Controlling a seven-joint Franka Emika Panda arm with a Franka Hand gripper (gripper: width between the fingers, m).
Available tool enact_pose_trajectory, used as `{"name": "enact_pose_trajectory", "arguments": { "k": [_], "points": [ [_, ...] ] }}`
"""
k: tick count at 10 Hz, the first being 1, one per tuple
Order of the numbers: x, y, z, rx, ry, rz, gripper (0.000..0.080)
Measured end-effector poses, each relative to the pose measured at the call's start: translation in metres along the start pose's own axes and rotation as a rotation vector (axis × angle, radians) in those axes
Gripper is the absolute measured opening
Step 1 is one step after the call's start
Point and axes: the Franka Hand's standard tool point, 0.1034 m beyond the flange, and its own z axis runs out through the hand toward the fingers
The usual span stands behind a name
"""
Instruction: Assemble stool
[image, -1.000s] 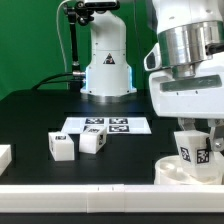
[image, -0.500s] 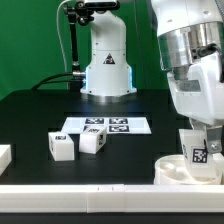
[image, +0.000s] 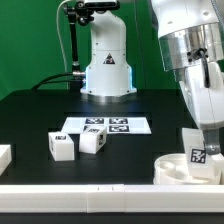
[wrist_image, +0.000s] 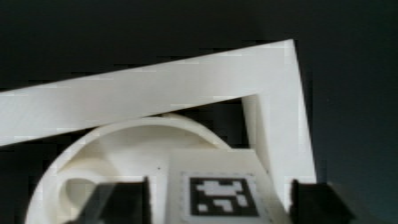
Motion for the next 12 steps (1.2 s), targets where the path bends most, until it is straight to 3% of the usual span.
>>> {"name": "enact_pose_trajectory", "arguments": {
  "k": [1,2,4,8,10,12],
  "points": [
    [-0.005,0.002,-0.005,-0.042,-0.006,-0.093,0.0572],
    [-0.009,-0.002,-0.013,-0.044,-0.017,-0.124,0.0630],
    [-0.011,-0.008,-0.021,-0.044,-0.031,-0.298,0.0646],
    [-0.010,-0.007,-0.019,-0.041,-0.034,-0.593,0.0648],
    [-0.013,-0.002,-0.020,-0.092,-0.031,-0.831,0.0648],
    [-0.008,0.011,-0.023,-0.094,-0.021,-1.029,0.0648]
  ]
}}
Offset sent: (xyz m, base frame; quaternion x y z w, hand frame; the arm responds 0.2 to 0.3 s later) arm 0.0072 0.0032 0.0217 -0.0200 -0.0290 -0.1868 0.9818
